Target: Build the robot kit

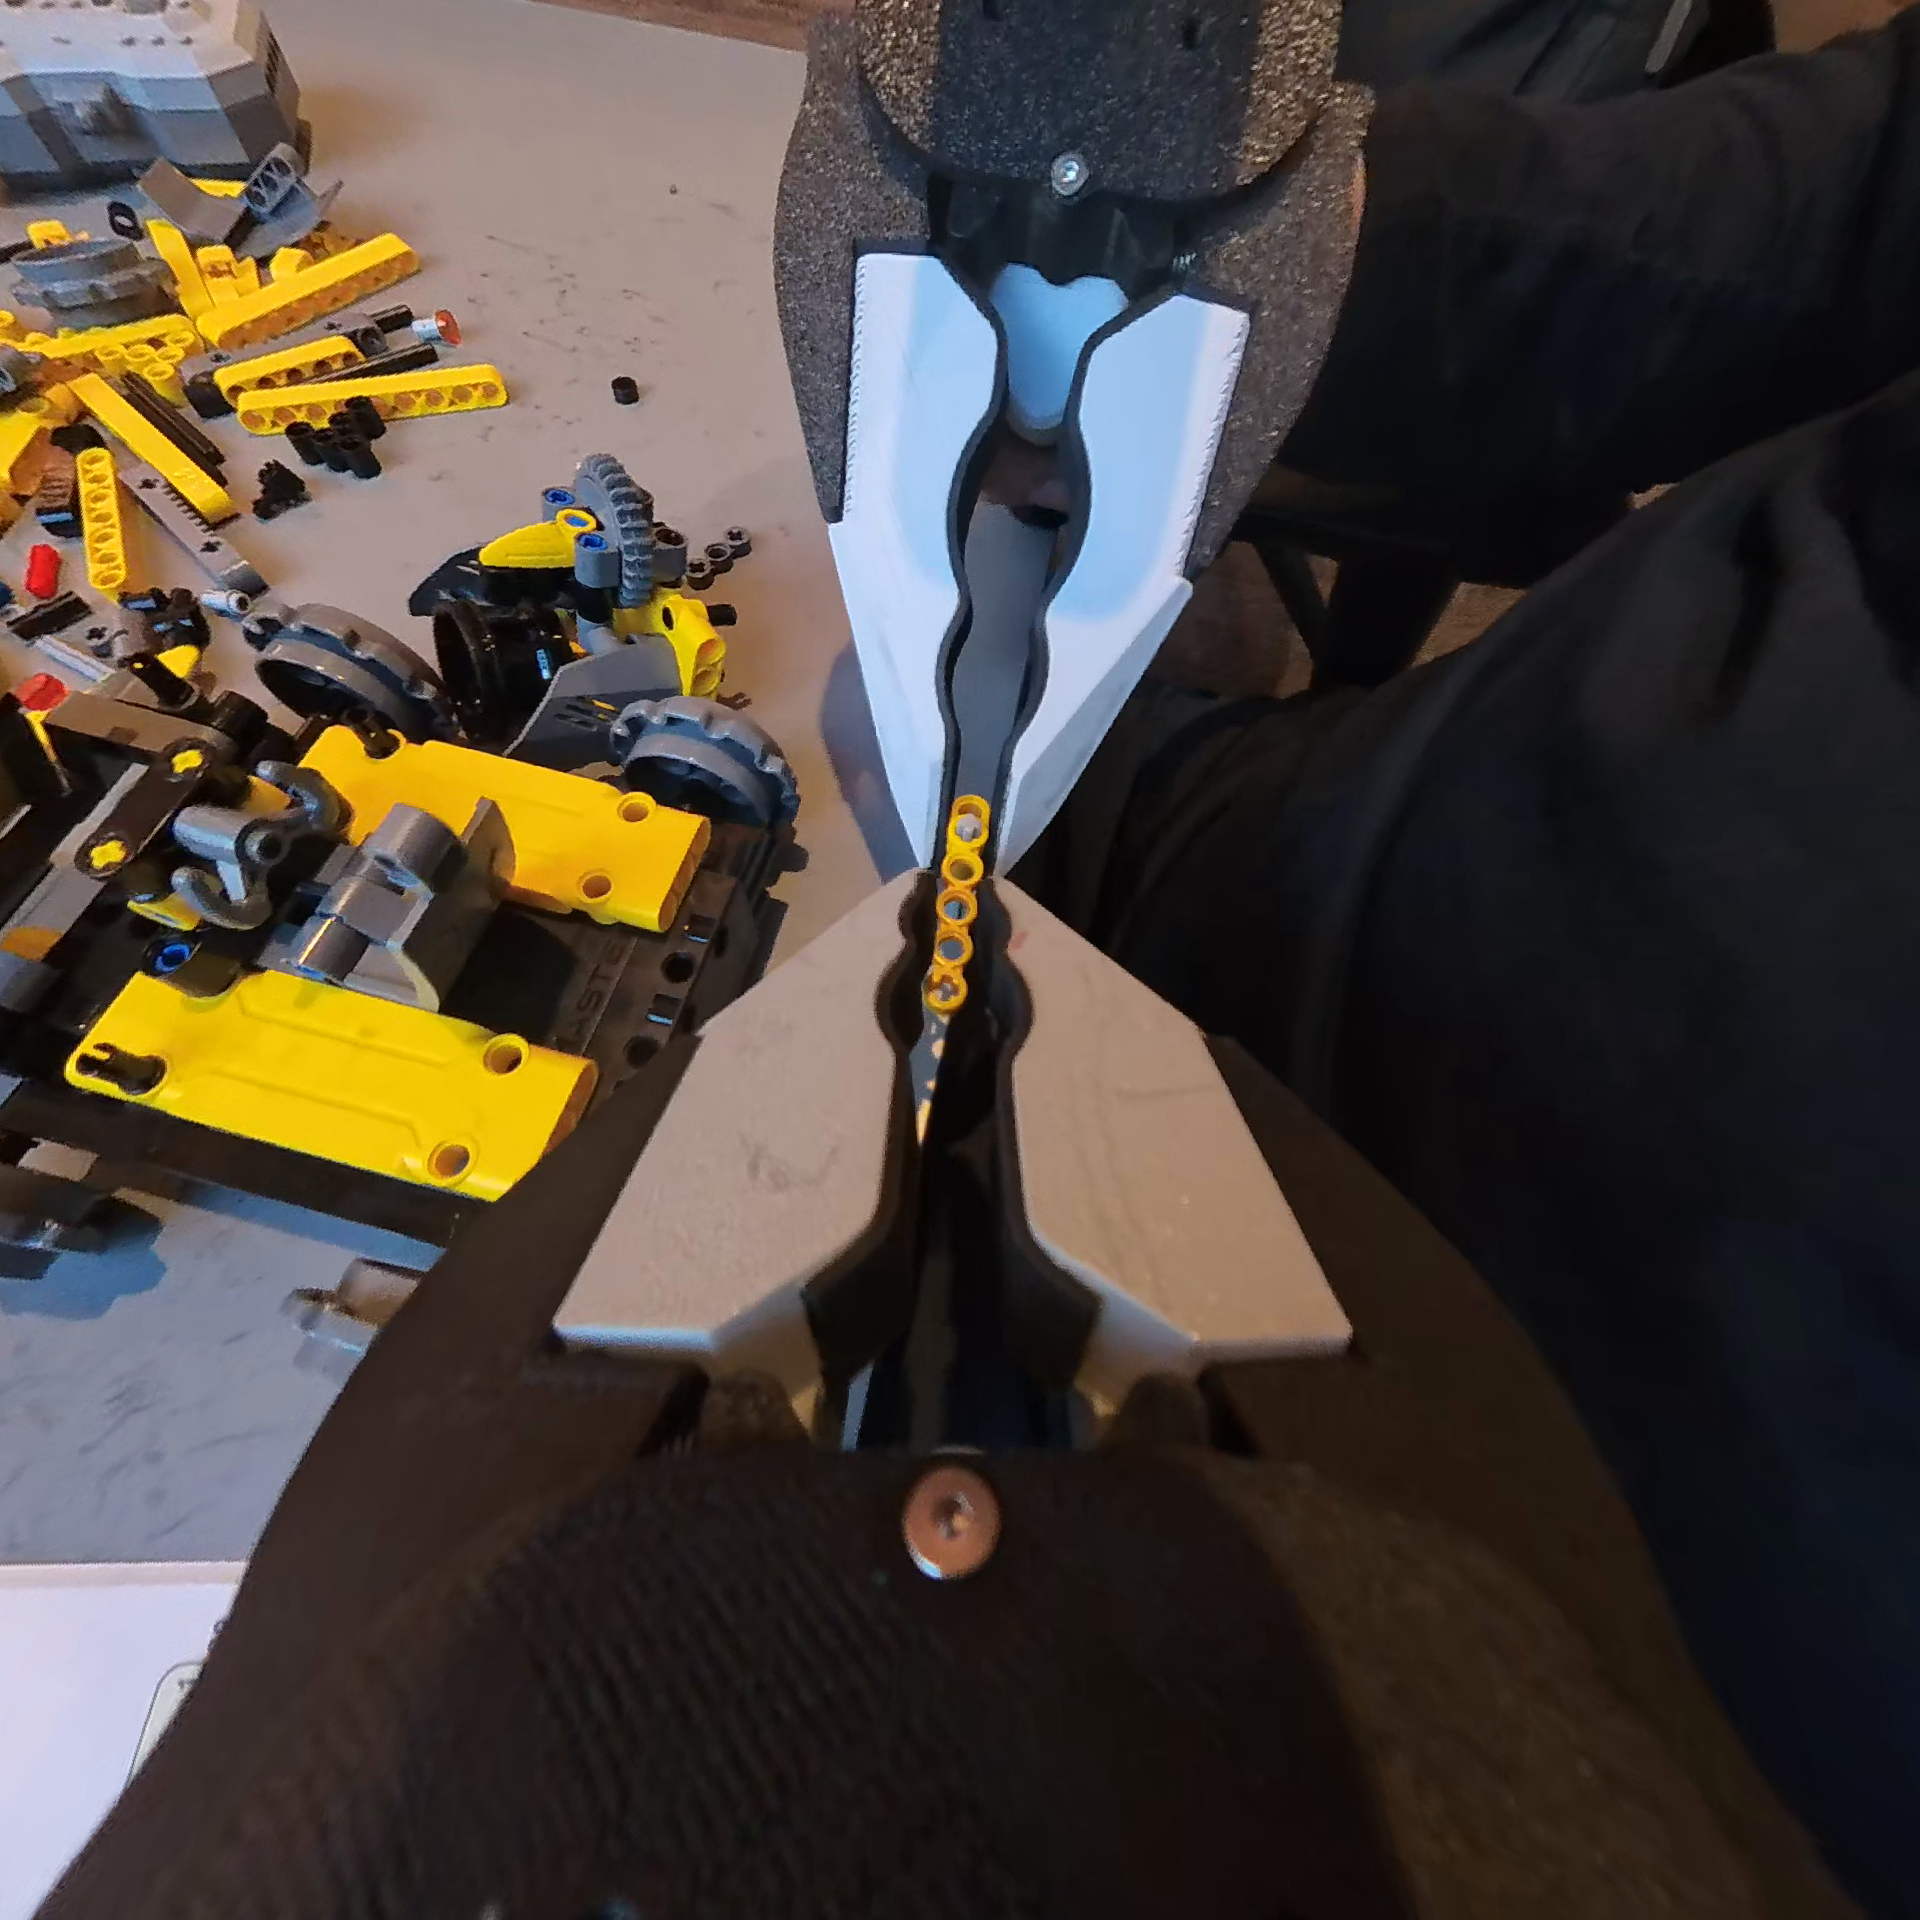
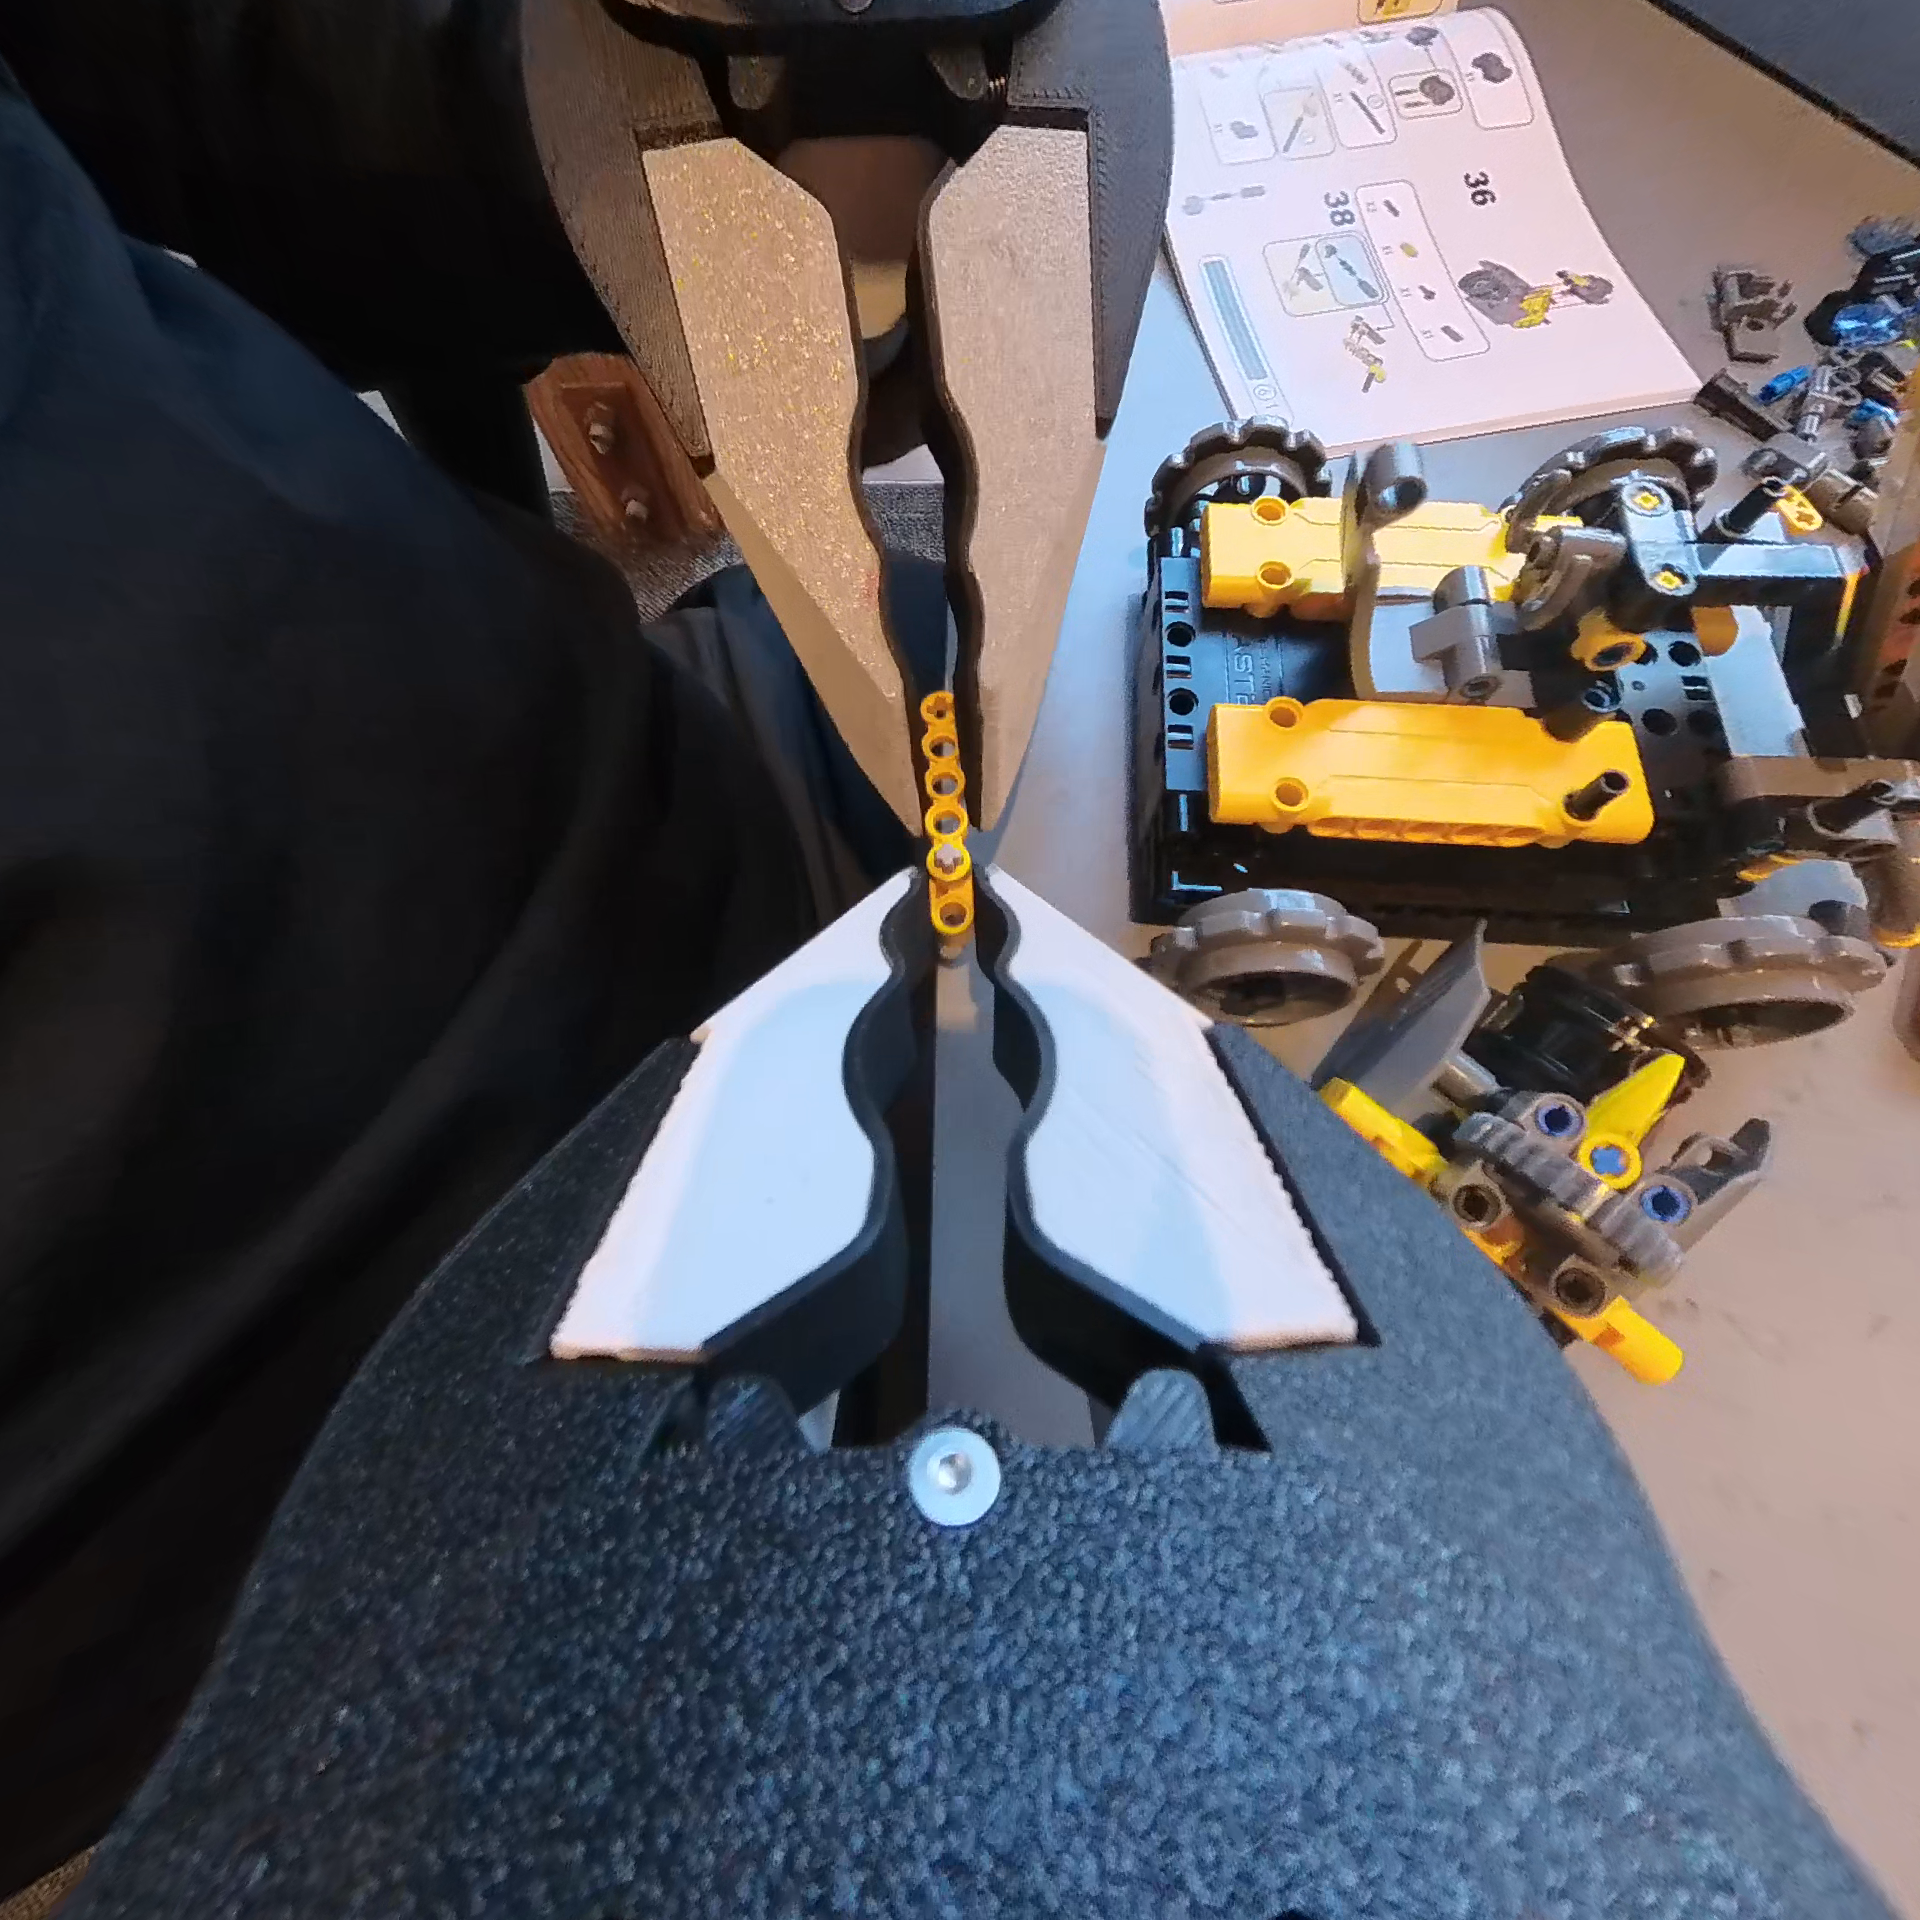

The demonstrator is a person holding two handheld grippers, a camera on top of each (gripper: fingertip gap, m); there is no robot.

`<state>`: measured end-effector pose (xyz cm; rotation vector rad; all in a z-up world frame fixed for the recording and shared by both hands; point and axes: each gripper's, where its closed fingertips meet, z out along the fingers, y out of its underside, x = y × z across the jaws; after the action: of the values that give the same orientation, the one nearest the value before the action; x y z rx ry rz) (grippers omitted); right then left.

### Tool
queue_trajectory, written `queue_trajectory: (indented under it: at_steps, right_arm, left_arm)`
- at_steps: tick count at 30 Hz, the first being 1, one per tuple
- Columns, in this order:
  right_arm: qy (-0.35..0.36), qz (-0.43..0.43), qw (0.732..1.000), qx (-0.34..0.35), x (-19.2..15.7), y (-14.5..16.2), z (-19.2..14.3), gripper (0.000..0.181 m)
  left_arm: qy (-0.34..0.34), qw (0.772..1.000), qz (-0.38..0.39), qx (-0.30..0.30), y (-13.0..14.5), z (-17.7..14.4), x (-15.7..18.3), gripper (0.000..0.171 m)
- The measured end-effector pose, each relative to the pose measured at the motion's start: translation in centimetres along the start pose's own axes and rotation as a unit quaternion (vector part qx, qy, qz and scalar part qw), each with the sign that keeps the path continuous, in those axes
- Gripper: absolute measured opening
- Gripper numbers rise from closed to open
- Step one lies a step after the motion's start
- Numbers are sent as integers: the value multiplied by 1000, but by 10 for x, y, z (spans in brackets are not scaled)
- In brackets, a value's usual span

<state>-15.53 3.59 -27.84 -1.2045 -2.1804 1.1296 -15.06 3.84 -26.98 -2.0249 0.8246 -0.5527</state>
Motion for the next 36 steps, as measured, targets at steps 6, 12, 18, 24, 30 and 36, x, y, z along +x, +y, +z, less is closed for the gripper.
queue_trajectory:
  at_steps: [6,12,18,24,30,36]
  right_arm:
    - [18,-18,999,-28,1,2,1,9]
    - [26,-33,998,-38,2,-1,0,7]
    - [16,-24,1000,-7,3,-4,-4,7]
    - [3,-22,1000,19,-1,-8,-4,7]
    - [-10,-15,999,42,-3,-12,-5,8]
    - [17,-40,999,3,-1,-5,-8,13]
  left_arm:
    - [-13,999,24,-39,11,6,-1,5]
    - [-24,999,34,-28,2,3,-2,5]
    - [-9,1000,15,-7,-1,-6,-4,5]
    - [29,999,-13,20,-6,-4,3,8]
    - [27,1000,8,10,-4,-2,5,5]
    - [37,999,-12,-2,-3,0,4,5]
